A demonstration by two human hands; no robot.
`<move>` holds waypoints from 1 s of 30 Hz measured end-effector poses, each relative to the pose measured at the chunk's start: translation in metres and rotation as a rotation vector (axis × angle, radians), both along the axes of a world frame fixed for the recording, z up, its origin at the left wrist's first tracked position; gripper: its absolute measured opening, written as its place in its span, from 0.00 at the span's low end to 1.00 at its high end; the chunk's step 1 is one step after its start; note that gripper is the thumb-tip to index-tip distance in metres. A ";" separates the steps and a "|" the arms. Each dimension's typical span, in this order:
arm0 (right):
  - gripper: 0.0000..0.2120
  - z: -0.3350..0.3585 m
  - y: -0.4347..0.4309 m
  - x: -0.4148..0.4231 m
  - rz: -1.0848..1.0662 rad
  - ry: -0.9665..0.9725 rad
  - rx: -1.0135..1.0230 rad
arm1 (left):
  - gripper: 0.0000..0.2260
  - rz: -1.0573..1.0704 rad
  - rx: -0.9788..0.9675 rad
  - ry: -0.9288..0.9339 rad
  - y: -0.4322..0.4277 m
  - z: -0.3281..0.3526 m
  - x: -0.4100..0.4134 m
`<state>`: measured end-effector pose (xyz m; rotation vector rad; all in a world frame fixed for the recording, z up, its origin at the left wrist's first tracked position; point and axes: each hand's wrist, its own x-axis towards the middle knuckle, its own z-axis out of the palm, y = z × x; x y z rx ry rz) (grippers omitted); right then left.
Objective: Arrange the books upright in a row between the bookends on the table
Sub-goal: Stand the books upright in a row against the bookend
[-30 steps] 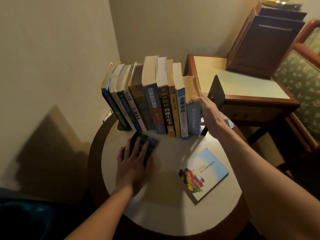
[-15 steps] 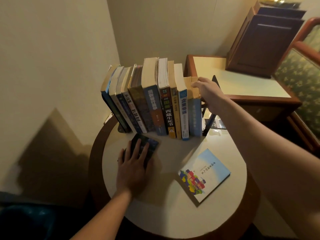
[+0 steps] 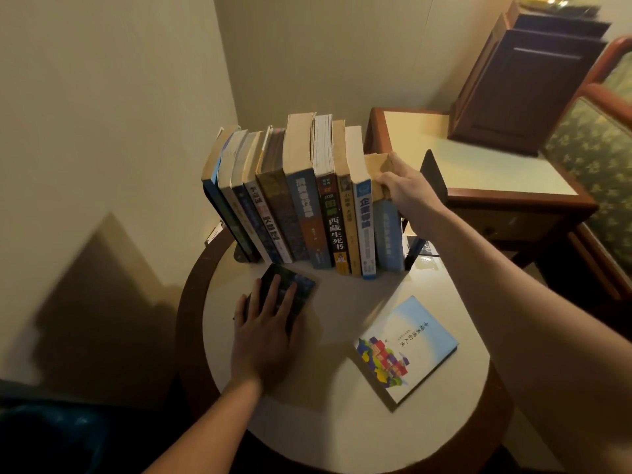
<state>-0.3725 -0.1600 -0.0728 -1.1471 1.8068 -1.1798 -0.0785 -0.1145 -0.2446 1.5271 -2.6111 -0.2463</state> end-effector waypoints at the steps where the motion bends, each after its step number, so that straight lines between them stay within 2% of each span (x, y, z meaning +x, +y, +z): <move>1: 0.18 -0.004 0.003 0.001 0.010 0.033 -0.022 | 0.29 0.002 -0.001 -0.001 0.000 0.000 0.000; 5: 0.23 -0.012 0.019 0.007 0.031 0.157 -0.062 | 0.31 -0.002 0.014 -0.048 0.000 0.004 -0.001; 8: 0.29 -0.010 0.037 0.012 0.001 0.241 -0.083 | 0.32 0.012 -0.009 -0.007 0.002 0.004 0.000; 13: 0.21 -0.036 0.114 0.053 -0.220 0.356 -0.262 | 0.37 0.142 -0.001 0.093 0.008 0.008 -0.001; 20: 0.17 -0.095 0.180 0.090 -0.078 0.428 0.015 | 0.39 0.180 0.061 0.170 0.027 0.020 0.004; 25: 0.17 -0.114 0.199 0.093 0.018 0.665 0.197 | 0.40 0.194 0.077 0.232 0.048 0.031 0.012; 28: 0.23 -0.123 0.210 0.079 -0.002 0.782 0.357 | 0.40 0.156 0.073 0.284 0.058 0.029 0.018; 30: 0.32 -0.128 0.214 0.066 -0.040 0.815 0.469 | 0.40 0.118 0.075 0.299 0.064 0.028 0.019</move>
